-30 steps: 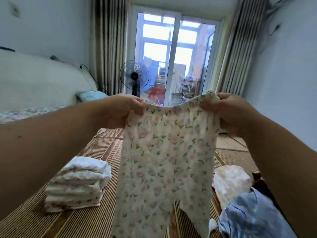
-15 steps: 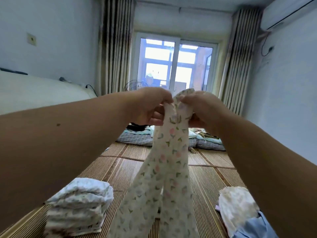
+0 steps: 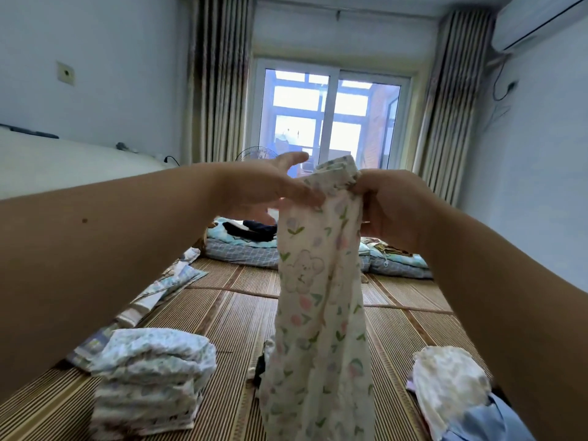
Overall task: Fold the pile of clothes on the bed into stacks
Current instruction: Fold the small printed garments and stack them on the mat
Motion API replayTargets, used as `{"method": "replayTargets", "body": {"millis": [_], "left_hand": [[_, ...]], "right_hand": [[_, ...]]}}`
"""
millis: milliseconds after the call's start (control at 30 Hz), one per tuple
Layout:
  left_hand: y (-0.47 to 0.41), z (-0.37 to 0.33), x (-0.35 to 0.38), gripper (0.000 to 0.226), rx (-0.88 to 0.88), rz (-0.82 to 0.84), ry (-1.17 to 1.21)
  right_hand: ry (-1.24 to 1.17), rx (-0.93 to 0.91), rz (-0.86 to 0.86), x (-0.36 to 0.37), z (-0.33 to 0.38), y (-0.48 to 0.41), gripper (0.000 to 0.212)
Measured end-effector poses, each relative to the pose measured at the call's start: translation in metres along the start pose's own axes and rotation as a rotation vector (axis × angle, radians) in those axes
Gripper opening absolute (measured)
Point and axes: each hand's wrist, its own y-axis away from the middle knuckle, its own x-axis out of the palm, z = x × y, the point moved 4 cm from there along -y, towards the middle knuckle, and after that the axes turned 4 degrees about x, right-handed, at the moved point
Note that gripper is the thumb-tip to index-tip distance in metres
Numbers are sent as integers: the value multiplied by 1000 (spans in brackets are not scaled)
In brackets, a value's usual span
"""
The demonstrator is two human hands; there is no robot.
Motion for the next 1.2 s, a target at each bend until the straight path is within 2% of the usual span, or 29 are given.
{"method": "replayTargets", "body": {"millis": [33, 100, 133, 200, 300, 367, 500, 533, 667, 767, 900, 967, 1033, 1100, 1200], "left_hand": [[0, 2, 3, 79, -11, 101, 69], [-3, 5, 10, 39, -8, 222, 142], [-5, 6, 12, 26, 0, 232, 170], [-12, 8, 14, 17, -9, 183, 171], [-26, 11, 7, 15, -52, -14, 25], [-35, 14, 0, 15, -107, -156, -128], [-49, 15, -1, 22, -217, -205, -314], [-52, 16, -1, 23, -228, -209, -322], [-65, 25, -9, 31, -229, -238, -432], [-74, 29, -17, 25, -151, -285, -714], [-87, 25, -23, 16, -17, -464, -756], [-87, 18, -25, 15, 81, -559, -765], [-79, 12, -24, 10, 169, -608, -778], [-65, 12, -20, 8, 220, -598, -754], [-37, 20, -5, 13, 234, -501, -656]], "right_hand": [[-45, 17, -8, -1, -1, -2, 29], [-91, 27, -10, -3, -2, -4, 26], [-85, 22, 4, -4, -4, -4, 23], [26, 4, 64, -5, -7, -4, 23], [266, -61, 106, -9, -12, -5, 20], [344, -65, 111, -13, -14, -9, 20], [336, -51, 234, -9, -20, -20, 55], [350, -73, 190, -11, -21, -26, 53], [616, -194, -157, -26, -27, -54, 6], [780, -180, -238, -27, -34, -76, 11], [540, -146, -324, -22, -30, -98, 12], [531, -209, -348, -21, -24, -99, 6], [523, -247, -344, -20, -21, -90, 11], [471, -249, -312, -19, -21, -74, 18], [455, -219, -243, -14, -29, -40, 15]]}}
